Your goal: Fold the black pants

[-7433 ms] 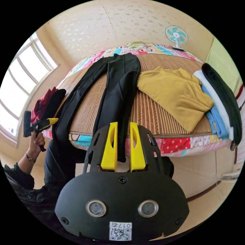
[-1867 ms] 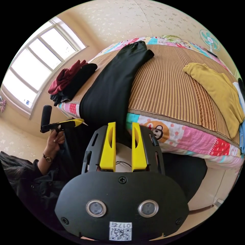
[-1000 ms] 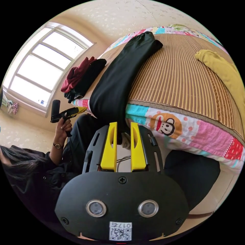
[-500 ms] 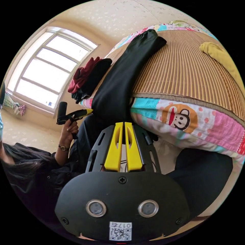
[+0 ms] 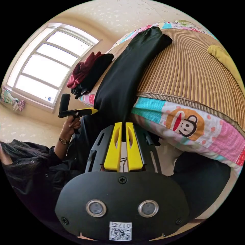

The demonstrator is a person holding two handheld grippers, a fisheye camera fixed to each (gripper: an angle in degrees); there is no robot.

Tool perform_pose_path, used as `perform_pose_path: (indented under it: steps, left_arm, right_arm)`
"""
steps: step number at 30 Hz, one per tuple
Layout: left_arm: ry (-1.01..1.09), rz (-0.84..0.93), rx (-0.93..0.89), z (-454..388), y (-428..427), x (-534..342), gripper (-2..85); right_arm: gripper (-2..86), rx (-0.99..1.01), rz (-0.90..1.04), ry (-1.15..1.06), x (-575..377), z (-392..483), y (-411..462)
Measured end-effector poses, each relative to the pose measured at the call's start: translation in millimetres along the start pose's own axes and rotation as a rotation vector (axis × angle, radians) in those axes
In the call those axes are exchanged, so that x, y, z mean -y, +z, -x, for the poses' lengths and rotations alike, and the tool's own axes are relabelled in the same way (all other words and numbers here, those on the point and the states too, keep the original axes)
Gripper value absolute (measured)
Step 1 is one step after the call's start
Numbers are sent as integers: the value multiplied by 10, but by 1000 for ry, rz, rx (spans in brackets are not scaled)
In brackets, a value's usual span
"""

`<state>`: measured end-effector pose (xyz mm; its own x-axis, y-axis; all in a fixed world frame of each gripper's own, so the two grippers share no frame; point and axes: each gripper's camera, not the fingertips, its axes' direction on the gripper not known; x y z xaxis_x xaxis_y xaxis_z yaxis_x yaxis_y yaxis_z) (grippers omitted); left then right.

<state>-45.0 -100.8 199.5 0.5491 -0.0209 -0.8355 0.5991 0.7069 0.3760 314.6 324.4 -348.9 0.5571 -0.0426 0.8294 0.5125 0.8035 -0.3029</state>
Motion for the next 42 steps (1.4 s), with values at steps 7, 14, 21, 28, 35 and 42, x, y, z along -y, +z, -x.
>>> perform_pose_path:
  steps: [7,14,21,28,35,42]
  left_arm:
    - [-60,-164,-148,142,-224,-233,123]
    - [-22,-141,-72,130,-69,-35,95]
    - [14,-129,-130,-165,-86,-360,49]
    - [361,-440,-581,-1082,-1533,-754,42]
    - [737,-669,-656,-2686,-3044,-589,43]
    - [681,-746,-495,-3628,-3700,36,43]
  right_arm:
    - [85,69,-119,56,-154,-320,-404]
    - [78,167,-175,88,74,-554,-460]
    - [35,269,-191,24,-283,-394,-713]
    - [29,574,-502,-333,-627,508,-2351]
    - [25,575,-763,-829,-512,2155,-4464]
    - [21,369,-863,-775,39,2719,-5487]
